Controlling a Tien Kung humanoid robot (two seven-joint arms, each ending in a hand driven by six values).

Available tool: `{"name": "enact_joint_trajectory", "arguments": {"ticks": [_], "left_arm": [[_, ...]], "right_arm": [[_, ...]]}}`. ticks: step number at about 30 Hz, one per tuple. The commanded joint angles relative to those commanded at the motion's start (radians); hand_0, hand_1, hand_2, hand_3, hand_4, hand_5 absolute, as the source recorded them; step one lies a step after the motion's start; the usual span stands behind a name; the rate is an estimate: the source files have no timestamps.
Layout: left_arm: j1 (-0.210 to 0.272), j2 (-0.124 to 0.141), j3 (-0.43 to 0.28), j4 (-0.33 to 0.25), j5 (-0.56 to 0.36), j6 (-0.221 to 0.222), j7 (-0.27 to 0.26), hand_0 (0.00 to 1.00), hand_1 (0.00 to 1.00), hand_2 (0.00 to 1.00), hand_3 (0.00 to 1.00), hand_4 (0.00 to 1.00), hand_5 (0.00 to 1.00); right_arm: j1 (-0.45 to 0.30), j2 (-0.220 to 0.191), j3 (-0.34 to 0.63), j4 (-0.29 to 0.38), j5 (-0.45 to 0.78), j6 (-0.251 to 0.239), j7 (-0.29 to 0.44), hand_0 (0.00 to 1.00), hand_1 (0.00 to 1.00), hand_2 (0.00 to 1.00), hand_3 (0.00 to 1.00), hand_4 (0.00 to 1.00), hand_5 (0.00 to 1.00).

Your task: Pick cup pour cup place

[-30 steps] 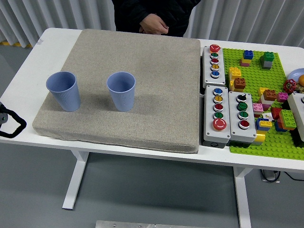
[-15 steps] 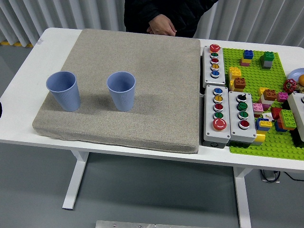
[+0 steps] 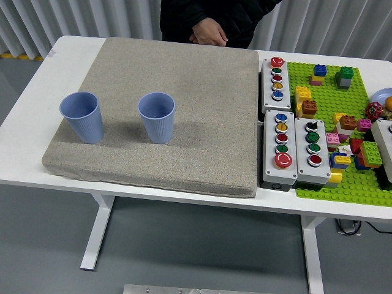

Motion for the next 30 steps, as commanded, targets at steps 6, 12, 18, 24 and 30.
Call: {"name": "enact_joint_trajectory", "arguments": {"ticks": [6, 12, 18, 24, 30], "left_arm": [[0.005, -0.004, -0.001, -0.001, 0.014, 0.006, 0.001, 0.761, 0.733, 0.788, 0.812, 0.836, 0.998], [0.008, -0.006, 0.002, -0.005, 0.028, 0.008, 0.003, 0.760, 0.733, 0.789, 0.813, 0.835, 0.998], [0.015, -0.005, 0.002, -0.012, 0.039, 0.013, 0.004, 0.757, 0.733, 0.789, 0.814, 0.833, 0.998], [0.023, -0.004, -0.017, -0.016, 0.048, 0.015, 0.004, 0.757, 0.733, 0.790, 0.814, 0.832, 0.998], [0.024, -0.009, -0.022, -0.024, 0.058, 0.016, 0.005, 0.757, 0.733, 0.791, 0.814, 0.832, 0.998]], "right_arm": [[-0.001, 0.000, 0.000, 0.000, 0.001, 0.000, 0.000, 0.723, 0.691, 0.738, 0.701, 0.318, 0.277], [-0.005, 0.002, 0.000, 0.000, -0.002, -0.002, -0.004, 0.723, 0.691, 0.738, 0.701, 0.317, 0.278], [-0.003, 0.003, 0.001, 0.000, -0.005, -0.003, -0.006, 0.722, 0.692, 0.738, 0.701, 0.317, 0.279], [-0.002, 0.001, -0.006, 0.000, 0.010, -0.003, 0.000, 0.723, 0.692, 0.739, 0.702, 0.317, 0.278], [-0.003, 0.002, -0.003, 0.000, 0.008, -0.002, -0.001, 0.723, 0.692, 0.738, 0.702, 0.317, 0.277]]}}
